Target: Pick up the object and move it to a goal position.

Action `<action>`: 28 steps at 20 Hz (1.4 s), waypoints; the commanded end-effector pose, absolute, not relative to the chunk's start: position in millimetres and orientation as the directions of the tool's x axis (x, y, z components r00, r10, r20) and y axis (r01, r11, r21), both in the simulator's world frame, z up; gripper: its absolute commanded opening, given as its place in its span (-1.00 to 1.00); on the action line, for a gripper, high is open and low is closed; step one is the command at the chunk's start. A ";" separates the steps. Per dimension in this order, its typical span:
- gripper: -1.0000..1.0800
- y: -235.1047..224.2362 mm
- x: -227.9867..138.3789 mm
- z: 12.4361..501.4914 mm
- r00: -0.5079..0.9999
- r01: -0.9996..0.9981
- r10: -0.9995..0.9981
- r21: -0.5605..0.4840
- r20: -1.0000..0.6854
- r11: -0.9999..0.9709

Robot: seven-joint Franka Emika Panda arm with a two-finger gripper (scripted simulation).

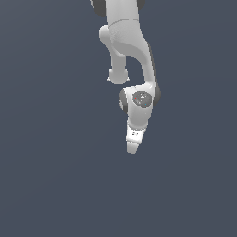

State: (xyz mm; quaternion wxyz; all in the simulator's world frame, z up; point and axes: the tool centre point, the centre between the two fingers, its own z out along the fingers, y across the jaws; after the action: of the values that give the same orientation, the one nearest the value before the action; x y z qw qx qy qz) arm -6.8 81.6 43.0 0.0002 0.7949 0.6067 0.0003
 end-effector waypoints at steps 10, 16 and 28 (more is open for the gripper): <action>-1.00 81.7 -6.7 44.1 0.264 0.965 0.965 0.001 0.000 -0.264; -1.00 81.9 -7.2 62.1 0.264 0.965 0.965 0.001 0.000 -0.264; -1.00 85.2 -9.3 164.5 0.261 0.965 0.965 0.001 0.000 -0.261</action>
State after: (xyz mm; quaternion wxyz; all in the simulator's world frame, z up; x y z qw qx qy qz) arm -8.9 84.6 147.4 0.0003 0.7943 0.6075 -0.0003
